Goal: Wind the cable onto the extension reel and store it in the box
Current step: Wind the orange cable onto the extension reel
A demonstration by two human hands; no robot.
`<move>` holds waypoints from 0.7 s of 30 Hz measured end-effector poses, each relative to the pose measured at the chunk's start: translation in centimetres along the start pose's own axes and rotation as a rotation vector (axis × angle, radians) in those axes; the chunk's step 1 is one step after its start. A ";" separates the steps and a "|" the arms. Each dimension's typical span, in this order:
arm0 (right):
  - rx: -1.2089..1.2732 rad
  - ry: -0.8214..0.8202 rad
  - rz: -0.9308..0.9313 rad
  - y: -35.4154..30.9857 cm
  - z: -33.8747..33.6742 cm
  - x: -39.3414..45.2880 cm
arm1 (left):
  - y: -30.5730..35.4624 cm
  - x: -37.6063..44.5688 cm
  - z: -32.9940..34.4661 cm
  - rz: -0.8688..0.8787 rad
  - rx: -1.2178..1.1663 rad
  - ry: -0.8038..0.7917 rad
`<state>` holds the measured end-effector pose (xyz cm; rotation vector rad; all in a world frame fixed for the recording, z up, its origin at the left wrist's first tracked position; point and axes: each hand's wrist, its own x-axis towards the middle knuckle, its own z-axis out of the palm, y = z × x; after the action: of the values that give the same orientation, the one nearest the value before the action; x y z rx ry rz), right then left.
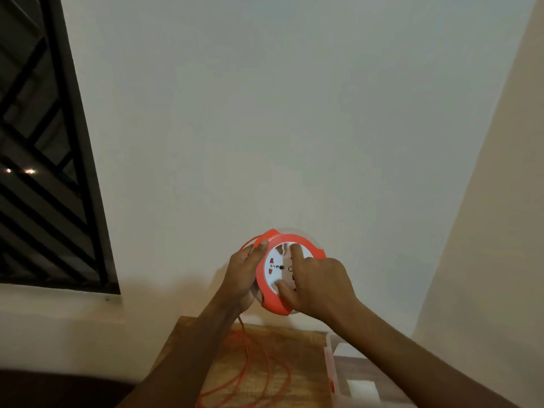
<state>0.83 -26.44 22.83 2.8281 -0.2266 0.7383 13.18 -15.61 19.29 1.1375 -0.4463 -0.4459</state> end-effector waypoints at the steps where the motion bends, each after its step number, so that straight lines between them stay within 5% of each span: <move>1: 0.061 0.013 0.099 -0.4 0.0 0.3 | -0.1 0.0 0.4 0.024 -0.011 0.019; 5: 0.082 -0.042 0.192 -1.0 0.1 0.1 | -0.6 -0.2 0.5 0.017 -0.004 0.072; 12: -0.022 -0.037 -0.379 0.5 -0.2 -0.3 | -0.5 -0.1 -0.4 -0.017 0.117 -0.024; 21: -0.128 -0.179 -0.346 0.5 -0.9 -0.5 | 0.0 0.4 -1.3 -0.040 0.186 -0.084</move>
<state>-0.15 -26.66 23.46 2.7062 0.1798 0.3828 14.20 -14.85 18.92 1.3127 -0.5483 -0.4961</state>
